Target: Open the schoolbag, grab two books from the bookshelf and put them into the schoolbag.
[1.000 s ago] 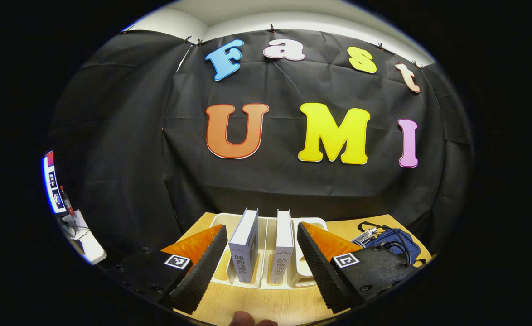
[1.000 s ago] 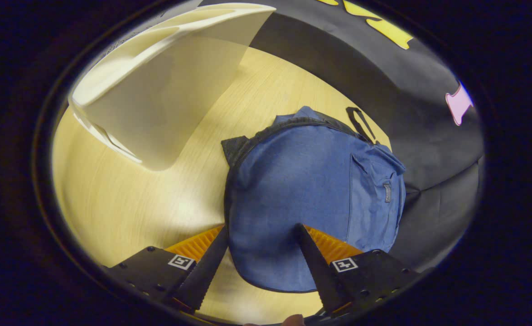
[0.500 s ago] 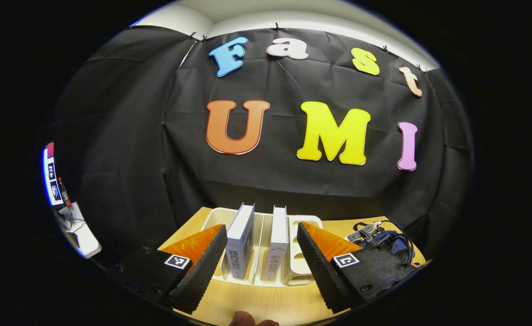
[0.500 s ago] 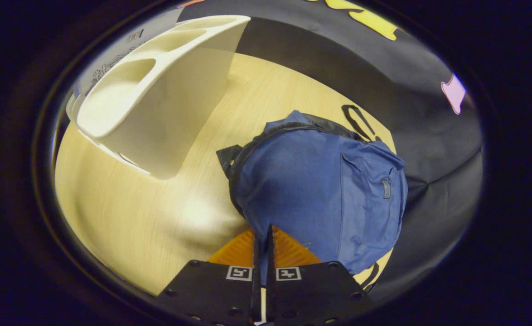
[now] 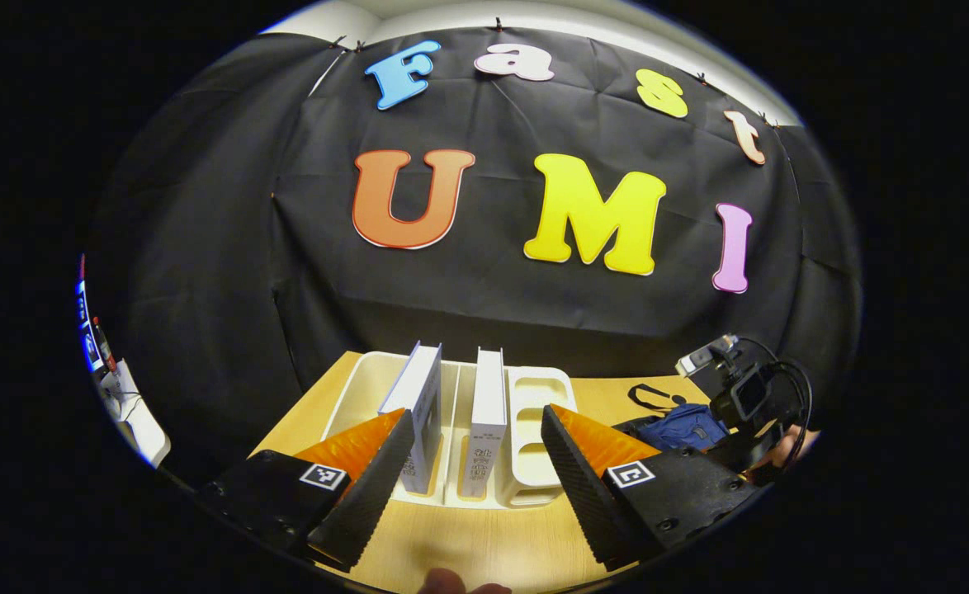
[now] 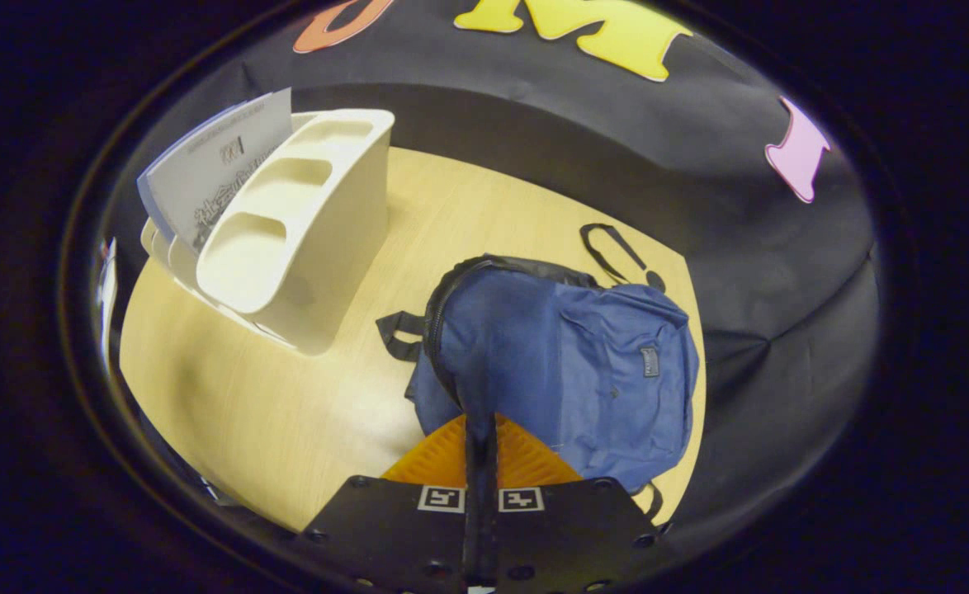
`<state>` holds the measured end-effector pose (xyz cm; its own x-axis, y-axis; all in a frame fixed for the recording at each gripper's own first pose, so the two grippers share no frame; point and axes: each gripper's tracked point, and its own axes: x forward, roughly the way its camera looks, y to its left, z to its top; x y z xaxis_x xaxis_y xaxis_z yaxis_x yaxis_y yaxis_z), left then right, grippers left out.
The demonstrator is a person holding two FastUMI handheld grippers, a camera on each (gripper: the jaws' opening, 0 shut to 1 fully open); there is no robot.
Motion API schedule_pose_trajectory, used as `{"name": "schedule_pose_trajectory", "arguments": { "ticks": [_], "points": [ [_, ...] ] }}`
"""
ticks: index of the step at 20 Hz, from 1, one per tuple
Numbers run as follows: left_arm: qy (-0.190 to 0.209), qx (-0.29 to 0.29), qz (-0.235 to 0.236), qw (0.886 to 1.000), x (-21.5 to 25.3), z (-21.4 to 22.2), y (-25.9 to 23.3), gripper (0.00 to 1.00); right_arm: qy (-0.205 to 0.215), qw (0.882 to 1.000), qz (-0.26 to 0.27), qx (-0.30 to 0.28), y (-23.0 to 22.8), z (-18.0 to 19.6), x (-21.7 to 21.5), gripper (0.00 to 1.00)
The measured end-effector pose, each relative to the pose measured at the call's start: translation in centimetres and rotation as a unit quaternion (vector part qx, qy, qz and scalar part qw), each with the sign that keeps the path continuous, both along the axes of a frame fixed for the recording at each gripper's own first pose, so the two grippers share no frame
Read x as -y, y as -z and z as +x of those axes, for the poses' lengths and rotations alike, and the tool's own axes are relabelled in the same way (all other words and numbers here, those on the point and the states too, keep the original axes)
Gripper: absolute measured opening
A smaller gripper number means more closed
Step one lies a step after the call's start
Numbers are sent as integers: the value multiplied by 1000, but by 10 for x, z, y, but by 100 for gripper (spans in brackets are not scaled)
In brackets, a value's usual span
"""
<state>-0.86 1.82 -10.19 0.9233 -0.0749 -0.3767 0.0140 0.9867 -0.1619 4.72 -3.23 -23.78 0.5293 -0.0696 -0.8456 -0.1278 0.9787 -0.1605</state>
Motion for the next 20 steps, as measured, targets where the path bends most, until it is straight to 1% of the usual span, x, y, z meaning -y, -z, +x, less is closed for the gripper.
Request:
{"name": "schedule_pose_trajectory", "arguments": {
  "ticks": [4,9,11,15,18,20],
  "points": [
    [25,-13,-3,1000,13,12,-1,99,10,1000,-5,28,-33,3,36,0],
    [38,-46,-10,998,19,33,4,99,28,998,-4,49,-61,7,77,0],
    [43,-66,-17,997,18,39,7,99,35,998,0,50,-67,6,93,0],
    [66,-102,-8,993,20,54,9,99,33,998,4,55,-76,10,116,0],
    [86,-134,-21,987,26,66,6,96,27,998,7,57,-76,11,127,0],
    [102,-154,5,983,26,79,8,96,25,998,16,56,-75,12,133,0]
  ]
}}
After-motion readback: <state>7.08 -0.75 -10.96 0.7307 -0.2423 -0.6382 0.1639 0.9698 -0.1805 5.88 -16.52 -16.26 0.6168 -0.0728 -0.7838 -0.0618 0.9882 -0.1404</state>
